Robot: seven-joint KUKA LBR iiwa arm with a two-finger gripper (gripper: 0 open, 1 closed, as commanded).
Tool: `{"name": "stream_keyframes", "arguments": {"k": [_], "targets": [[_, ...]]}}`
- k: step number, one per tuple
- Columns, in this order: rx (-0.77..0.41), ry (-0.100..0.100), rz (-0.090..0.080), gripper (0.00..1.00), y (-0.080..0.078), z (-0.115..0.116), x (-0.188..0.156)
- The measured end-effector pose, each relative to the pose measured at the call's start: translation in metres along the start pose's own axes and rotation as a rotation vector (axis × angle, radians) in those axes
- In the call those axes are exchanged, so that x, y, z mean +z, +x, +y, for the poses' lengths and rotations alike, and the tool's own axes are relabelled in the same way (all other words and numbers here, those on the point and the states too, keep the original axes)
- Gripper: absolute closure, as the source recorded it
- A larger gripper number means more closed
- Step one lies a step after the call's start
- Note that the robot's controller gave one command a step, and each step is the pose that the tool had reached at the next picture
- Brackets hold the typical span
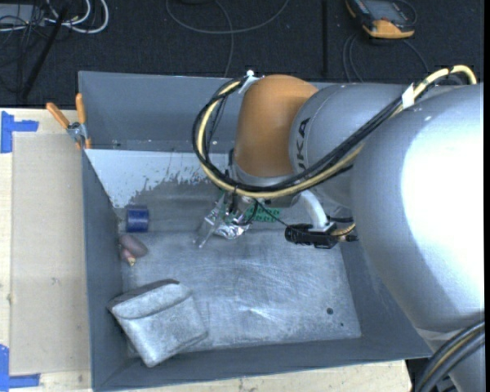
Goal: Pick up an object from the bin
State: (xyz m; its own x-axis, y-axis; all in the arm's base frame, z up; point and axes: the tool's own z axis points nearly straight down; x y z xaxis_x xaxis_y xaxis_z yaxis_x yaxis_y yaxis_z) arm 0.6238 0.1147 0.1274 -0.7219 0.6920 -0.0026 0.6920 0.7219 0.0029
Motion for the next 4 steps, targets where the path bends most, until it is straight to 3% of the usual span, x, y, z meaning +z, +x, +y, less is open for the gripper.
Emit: {"name": "stream_keyframes", "arguments": {"k": [1, 2, 3, 4], "targets": [[-0.191, 0.007, 0.004, 0.00, -0.040, -0.061, 0.021], [-0.150, 0.004, 0.003, 0.00, -0.036, -0.049, 0.045], [0.062, -0.001, -0.010, 0.00, -0.013, -0.040, 0.053], [0.060, -0.006, -0.005, 1.00, -0.011, -0.037, 0.052]]}}
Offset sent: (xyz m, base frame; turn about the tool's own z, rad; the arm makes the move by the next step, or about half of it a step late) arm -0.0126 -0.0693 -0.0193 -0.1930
